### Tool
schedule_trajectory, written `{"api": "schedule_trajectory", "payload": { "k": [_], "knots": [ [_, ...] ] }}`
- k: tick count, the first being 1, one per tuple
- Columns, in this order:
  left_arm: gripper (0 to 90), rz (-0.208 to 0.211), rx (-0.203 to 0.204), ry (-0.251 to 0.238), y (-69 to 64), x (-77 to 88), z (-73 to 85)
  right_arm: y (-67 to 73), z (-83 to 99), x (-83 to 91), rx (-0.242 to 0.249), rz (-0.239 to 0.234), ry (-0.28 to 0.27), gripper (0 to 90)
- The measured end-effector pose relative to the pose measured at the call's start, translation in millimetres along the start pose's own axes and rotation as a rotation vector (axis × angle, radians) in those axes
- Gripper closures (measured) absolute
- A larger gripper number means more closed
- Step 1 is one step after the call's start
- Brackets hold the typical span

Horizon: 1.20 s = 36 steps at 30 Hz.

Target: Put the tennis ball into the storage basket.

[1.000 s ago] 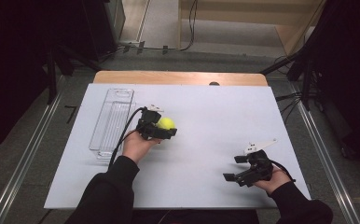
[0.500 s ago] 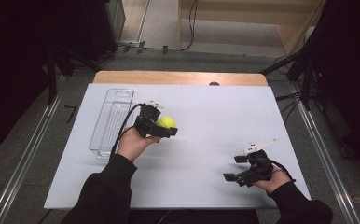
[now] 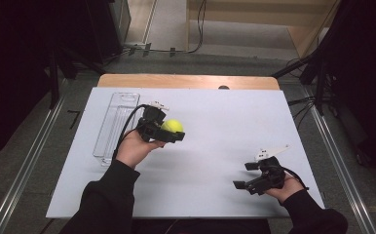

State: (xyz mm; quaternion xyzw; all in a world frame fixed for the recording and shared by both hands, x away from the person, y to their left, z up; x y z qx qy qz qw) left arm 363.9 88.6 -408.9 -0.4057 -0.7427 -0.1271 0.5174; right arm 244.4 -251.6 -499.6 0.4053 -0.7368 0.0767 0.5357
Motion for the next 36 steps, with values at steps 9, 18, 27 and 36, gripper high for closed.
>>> {"api": "schedule_trajectory", "payload": {
  "k": [9, 18, 27, 36],
  "knots": [
    [26.5, -0.014, 0.001, -0.009, 4.2, 6.7, 2.7, -0.2, 0.2, 0.8, 0.000, 0.002, -0.003, 6.2],
    [26.5, -0.014, 0.018, -0.014, 10.7, 12.7, 4.7, -0.3, 0.1, 0.4, -0.002, 0.001, 0.000, 6.2],
    [26.4, -0.014, 0.035, -0.016, 18.4, 20.2, 7.4, -0.3, -0.3, 0.1, -0.003, 0.002, -0.002, 6.2],
    [26.4, -0.025, 0.056, -0.019, 25.3, 25.1, 10.1, -0.5, -0.4, 0.2, -0.003, 0.004, -0.007, 6.2]
  ]
}}
Point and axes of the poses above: each handheld gripper's, and its own axes: x roughly backward along the jaws, z roughly out of its underside, y roughly to its left, the point moved 1 cm from there along -x, roughly forward along the jaws, and after that the axes turned 14 degrees about y, right-handed, at the moved point
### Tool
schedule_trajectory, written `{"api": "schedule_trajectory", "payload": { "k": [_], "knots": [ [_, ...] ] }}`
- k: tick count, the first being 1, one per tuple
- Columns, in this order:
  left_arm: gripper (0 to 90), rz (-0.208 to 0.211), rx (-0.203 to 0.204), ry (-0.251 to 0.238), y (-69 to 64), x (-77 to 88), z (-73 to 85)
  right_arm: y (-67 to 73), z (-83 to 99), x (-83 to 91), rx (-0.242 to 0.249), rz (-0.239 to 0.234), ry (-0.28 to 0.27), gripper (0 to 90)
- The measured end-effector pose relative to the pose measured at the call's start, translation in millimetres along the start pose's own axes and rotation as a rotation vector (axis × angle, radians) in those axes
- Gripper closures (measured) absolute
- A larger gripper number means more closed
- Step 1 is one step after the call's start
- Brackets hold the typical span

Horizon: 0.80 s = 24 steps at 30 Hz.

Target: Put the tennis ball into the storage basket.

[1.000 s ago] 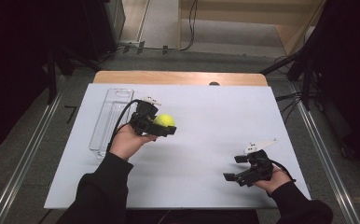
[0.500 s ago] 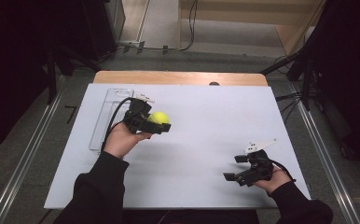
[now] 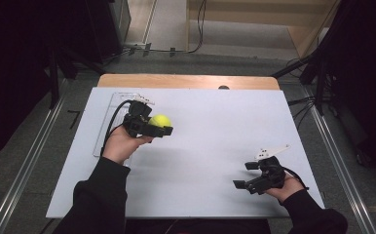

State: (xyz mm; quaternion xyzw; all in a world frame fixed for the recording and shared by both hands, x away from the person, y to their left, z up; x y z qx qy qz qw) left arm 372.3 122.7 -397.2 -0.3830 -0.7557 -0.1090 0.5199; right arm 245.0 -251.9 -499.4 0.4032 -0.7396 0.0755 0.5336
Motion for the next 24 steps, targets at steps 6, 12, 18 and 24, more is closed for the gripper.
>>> {"api": "schedule_trajectory", "payload": {
  "k": [6, 12, 18, 24],
  "knots": [
    [26.4, -0.023, 0.013, -0.005, 6.2, 4.5, 1.9, -0.3, 0.4, 0.6, -0.004, 0.001, 0.000, 6.2],
    [26.5, -0.035, 0.023, -0.010, 11.3, 8.5, 3.8, -0.1, 0.1, 0.1, 0.001, 0.001, 0.001, 6.2],
    [26.4, -0.050, 0.044, -0.018, 18.5, 12.8, 6.1, -0.2, 0.3, 0.2, -0.002, 0.001, 0.003, 6.2],
    [26.4, -0.048, 0.065, -0.025, 23.6, 17.3, 8.7, 0.1, 0.2, 0.2, 0.002, 0.000, 0.003, 6.2]
  ]
}}
Point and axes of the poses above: each handheld gripper's, and its own axes: x roughly backward along the jaws, z roughly out of its underside, y roughly to its left, the point moved 1 cm from there along -x, roughly forward along the jaws, and after that the axes turned 14 degrees about y, right-handed, at the moved point
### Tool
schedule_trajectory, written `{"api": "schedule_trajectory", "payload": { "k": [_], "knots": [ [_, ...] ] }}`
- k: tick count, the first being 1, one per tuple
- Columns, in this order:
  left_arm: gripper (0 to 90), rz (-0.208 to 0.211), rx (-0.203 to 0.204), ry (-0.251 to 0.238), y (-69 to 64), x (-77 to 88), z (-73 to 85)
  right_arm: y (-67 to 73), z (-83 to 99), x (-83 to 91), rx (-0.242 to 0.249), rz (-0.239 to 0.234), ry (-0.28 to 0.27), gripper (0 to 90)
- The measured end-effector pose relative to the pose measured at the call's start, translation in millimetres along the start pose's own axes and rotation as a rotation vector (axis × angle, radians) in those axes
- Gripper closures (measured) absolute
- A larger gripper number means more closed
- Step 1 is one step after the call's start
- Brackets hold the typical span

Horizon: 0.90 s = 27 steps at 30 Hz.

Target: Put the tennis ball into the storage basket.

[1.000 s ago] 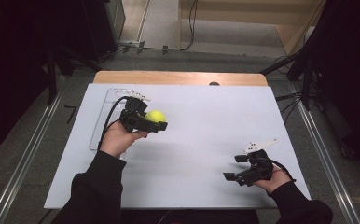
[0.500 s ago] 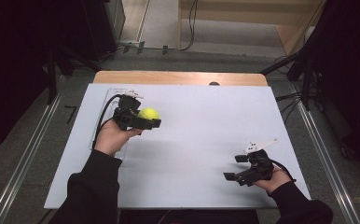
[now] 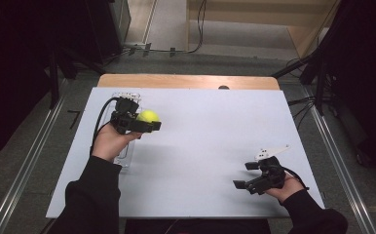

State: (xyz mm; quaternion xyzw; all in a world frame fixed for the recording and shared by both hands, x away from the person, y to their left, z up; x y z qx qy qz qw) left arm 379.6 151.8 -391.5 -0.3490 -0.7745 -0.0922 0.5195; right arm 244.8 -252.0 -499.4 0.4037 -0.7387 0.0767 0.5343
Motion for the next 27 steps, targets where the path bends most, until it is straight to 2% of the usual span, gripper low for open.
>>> {"api": "schedule_trajectory", "payload": {
  "k": [19, 22, 25, 27],
  "knots": [
    [26.4, -0.043, 0.061, -0.026, 21.2, 14.6, 7.7, 0.1, 0.0, -0.3, -0.001, 0.000, 0.004, 6.2],
    [26.4, -0.023, 0.070, -0.037, 23.3, 18.1, 8.8, 0.2, 0.2, -0.1, -0.002, 0.000, 0.005, 6.2],
    [26.4, -0.043, 0.077, -0.040, 25.5, 20.5, 9.7, 0.0, 0.2, 0.0, -0.003, 0.000, 0.004, 6.2],
    [26.4, -0.041, 0.086, -0.040, 28.7, 21.6, 11.0, 0.1, 0.1, -0.1, -0.003, 0.000, 0.005, 6.2]
  ]
}}
Point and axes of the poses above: each handheld gripper's, and its own axes: x roughly backward along the jaws, z roughly out of its underside, y roughly to its left, the point moved 1 cm from there along -x, roughly forward along the jaws, and after that the axes turned 14 degrees about y, right-handed, at the moved point
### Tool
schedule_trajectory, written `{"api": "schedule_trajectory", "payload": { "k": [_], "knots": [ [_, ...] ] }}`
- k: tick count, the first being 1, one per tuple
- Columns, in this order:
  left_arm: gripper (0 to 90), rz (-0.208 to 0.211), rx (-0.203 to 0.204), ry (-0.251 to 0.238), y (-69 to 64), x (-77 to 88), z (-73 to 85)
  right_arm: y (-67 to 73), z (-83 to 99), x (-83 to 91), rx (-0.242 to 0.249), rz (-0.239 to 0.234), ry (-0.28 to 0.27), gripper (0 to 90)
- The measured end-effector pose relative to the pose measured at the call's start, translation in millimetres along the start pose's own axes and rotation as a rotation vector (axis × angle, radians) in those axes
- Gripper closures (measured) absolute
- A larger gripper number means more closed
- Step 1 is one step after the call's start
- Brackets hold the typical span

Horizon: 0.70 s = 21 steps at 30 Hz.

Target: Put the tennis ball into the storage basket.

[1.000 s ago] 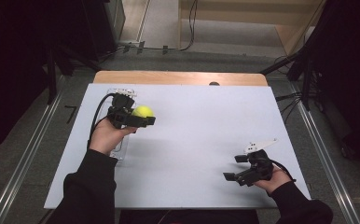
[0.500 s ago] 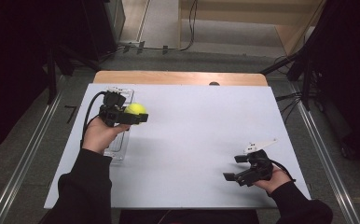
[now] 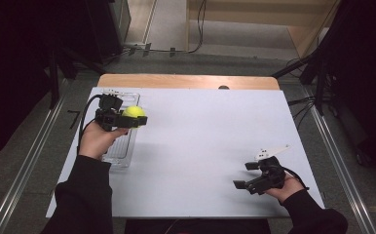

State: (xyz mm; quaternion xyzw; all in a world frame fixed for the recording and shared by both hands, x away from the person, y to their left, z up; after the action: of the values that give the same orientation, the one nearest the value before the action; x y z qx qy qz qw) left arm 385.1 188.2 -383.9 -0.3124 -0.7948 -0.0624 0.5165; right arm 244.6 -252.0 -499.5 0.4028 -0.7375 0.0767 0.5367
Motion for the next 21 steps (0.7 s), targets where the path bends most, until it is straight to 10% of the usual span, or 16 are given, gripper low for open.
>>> {"api": "schedule_trajectory", "payload": {
  "k": [11, 21],
  "knots": [
    [26.4, -0.002, 0.050, -0.027, 11.9, 9.9, 3.5, 0.0, 0.0, 0.0, 0.000, 0.000, 0.000, 6.2],
    [26.4, -0.102, 0.088, -0.018, 23.5, 9.3, 7.2, 0.0, 0.0, -0.1, -0.001, 0.001, 0.000, 6.2]
  ]
}}
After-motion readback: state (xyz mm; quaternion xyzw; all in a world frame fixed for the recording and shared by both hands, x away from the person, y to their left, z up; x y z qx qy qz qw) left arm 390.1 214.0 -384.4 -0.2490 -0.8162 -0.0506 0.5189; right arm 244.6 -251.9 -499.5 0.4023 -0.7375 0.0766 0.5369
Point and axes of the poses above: each handheld gripper's, and its own axes: x roughly backward along the jaws, z roughly out of its underside, y roughly to its left, the point moved 1 cm from there along -x, roughly forward along the jaws, and after that the axes turned 14 degrees about y, right-handed, at the moved point
